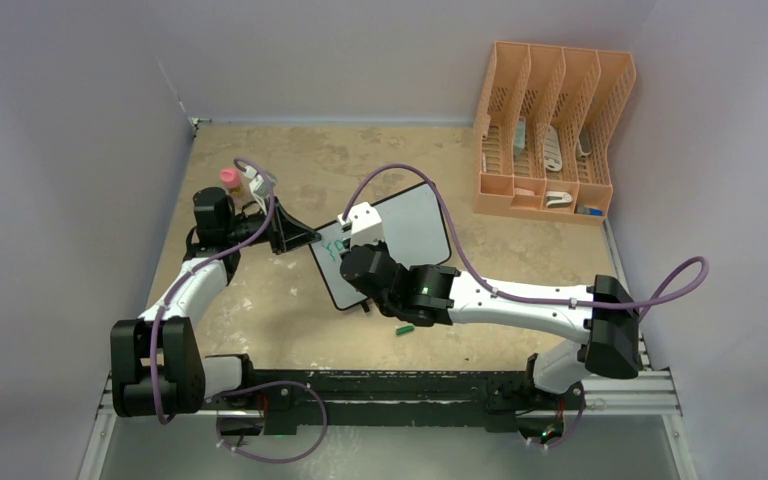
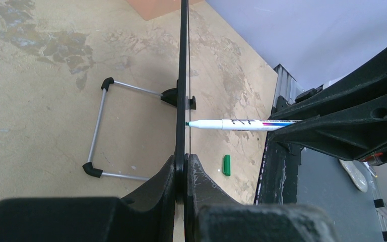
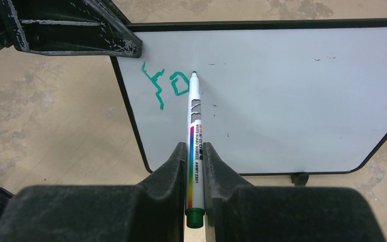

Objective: Write a sentence on the whiteboard

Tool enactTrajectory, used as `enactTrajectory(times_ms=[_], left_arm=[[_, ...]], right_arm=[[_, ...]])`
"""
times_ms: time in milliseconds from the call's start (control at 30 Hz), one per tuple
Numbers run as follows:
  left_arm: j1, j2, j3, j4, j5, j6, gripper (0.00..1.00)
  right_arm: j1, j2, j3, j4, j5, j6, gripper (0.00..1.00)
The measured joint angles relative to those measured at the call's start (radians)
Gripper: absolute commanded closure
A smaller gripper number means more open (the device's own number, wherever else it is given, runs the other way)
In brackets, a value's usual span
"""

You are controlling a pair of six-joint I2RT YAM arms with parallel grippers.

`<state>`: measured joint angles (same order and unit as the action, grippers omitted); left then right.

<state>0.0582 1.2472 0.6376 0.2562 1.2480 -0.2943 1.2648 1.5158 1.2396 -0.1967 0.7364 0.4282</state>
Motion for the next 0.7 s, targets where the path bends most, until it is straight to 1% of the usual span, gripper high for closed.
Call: enactTrajectory(times_ms=[700], left_arm=[[0.0,0.001,0.0,-0.001,-0.002,0.0,1.0]], right_arm=[[-0.002,0.002,0.0,-0.024,-0.023,0.029,1.0]])
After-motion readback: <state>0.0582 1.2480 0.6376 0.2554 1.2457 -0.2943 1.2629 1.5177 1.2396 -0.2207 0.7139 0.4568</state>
